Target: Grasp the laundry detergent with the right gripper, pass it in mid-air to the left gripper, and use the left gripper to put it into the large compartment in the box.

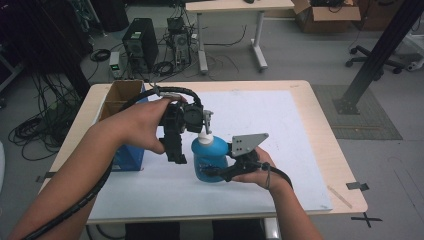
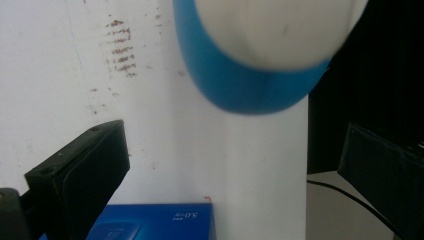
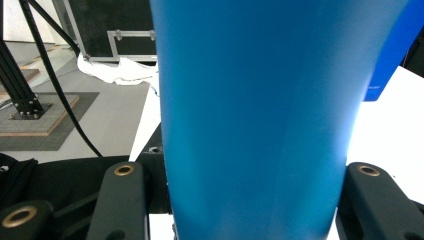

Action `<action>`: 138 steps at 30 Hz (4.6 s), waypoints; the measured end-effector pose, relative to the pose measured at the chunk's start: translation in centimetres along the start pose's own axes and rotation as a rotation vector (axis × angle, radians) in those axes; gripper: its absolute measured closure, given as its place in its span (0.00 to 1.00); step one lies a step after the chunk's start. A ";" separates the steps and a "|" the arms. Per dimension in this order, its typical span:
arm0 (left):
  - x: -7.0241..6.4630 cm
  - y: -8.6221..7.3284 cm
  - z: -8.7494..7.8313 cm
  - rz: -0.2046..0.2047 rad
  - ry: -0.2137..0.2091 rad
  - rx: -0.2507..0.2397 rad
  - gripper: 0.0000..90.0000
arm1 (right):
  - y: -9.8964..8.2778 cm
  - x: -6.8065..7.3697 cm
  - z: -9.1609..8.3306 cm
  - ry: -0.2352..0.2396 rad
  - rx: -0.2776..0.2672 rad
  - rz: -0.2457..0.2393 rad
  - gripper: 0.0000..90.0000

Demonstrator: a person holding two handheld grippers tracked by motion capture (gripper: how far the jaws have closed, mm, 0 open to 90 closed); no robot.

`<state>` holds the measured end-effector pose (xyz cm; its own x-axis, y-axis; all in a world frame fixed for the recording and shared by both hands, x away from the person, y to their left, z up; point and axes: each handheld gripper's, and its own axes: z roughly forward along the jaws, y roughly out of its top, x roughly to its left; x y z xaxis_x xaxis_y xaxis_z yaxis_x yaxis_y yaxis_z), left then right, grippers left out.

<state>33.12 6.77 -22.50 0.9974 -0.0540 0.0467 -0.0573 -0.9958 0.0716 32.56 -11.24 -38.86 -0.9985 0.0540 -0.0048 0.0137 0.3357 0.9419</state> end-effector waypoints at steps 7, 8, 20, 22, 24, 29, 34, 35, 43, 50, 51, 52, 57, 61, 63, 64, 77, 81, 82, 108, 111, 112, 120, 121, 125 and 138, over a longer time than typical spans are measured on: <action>-0.3 0.1 0.0 -0.001 0.000 -0.002 0.00 | 0.5 -0.3 1.3 0.010 0.002 -0.008 0.50; -0.3 0.1 0.0 -0.001 -0.001 -0.004 0.00 | 0.6 -0.3 1.5 0.011 0.002 -0.009 0.50; -0.3 0.2 0.3 0.003 0.001 0.004 0.00 | 1.0 -0.5 3.1 0.017 -0.004 -0.010 0.50; -0.3 0.2 0.6 0.003 0.004 0.011 0.00 | 1.0 -0.6 3.2 0.015 -0.006 -0.009 0.50; -0.3 0.2 0.8 0.003 0.005 0.014 0.00 | 1.1 -0.7 3.3 0.015 -0.005 -0.010 0.50; -0.2 0.2 1.4 0.002 0.006 0.021 0.00 | 1.2 -0.7 3.7 0.016 0.000 -0.008 0.50; -0.2 0.2 1.7 -0.001 0.007 0.025 0.00 | 1.1 -0.7 4.2 0.015 0.000 -0.006 0.50; -0.2 0.2 1.8 -0.002 0.007 0.024 0.00 | 1.1 -0.7 4.3 0.017 0.002 -0.005 0.50; -0.2 -0.1 2.0 -0.016 0.018 0.032 0.01 | 1.2 -0.6 4.7 0.016 0.001 -0.008 0.50; -0.3 -0.1 2.0 -0.006 0.023 0.020 0.06 | 1.3 -0.6 4.8 0.014 0.000 -0.008 0.50; -0.3 -0.1 2.0 -0.005 0.026 0.020 0.06 | 1.4 -0.6 4.8 0.014 0.000 -0.008 0.50; -0.4 0.0 2.0 -0.004 0.029 0.021 0.07 | 1.4 -0.5 4.8 0.014 0.000 -0.008 0.50; -0.5 0.0 1.9 -0.001 0.044 0.024 0.10 | 1.4 -0.5 4.7 0.011 -0.002 -0.008 0.50; -0.6 0.1 1.5 0.004 0.051 0.023 0.13 | 1.4 -0.5 4.7 0.010 -0.002 -0.005 0.50; -0.6 0.1 1.5 0.005 0.051 0.026 0.15 | 1.4 -0.5 4.8 0.010 0.000 -0.004 0.50; -0.6 0.1 1.5 0.006 0.053 0.028 0.15 | 1.4 -0.5 4.8 0.009 0.000 -0.005 0.50; -0.7 0.3 1.5 0.010 0.072 0.035 0.22 | 1.5 -0.6 4.7 0.005 -0.007 -0.004 0.50; -0.7 0.3 1.5 0.017 0.078 0.037 0.25 | 1.6 -0.6 4.8 0.005 -0.006 -0.005 0.50; -0.7 0.3 1.5 0.016 0.076 0.037 0.25 | 1.6 -0.6 4.8 0.006 -0.006 -0.003 0.50; -0.9 0.4 1.7 0.030 0.099 0.051 0.39 | 1.5 -0.5 4.9 -0.002 -0.008 0.000 0.50; -1.0 0.5 1.8 0.024 0.103 0.065 0.40 | 1.6 -0.5 4.9 -0.008 -0.006 -0.008 0.50; -1.0 0.5 1.7 0.024 0.104 0.069 0.40 | 1.6 -0.5 5.0 -0.007 -0.007 -0.008 0.50; -0.9 0.4 2.1 0.010 0.093 0.084 0.42 | 1.4 -0.4 5.2 -0.022 0.017 -0.018 0.50; -1.0 0.4 2.1 0.010 0.095 0.082 0.42 | 1.4 -0.4 5.2 -0.022 0.018 -0.019 0.50; -1.2 0.5 1.9 0.014 0.106 0.085 0.43 | 1.5 -0.3 5.1 -0.026 0.010 -0.027 0.50; -1.6 1.3 1.5 0.027 0.124 0.129 0.43 | 1.7 0.0 5.1 -0.047 -0.008 -0.047 0.49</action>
<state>31.48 5.43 -23.99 0.9824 -0.0789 0.1695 -0.0696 -0.9958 -0.0597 32.81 -5.83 -38.97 -0.9945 0.0826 -0.0649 -0.0340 0.3317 0.9428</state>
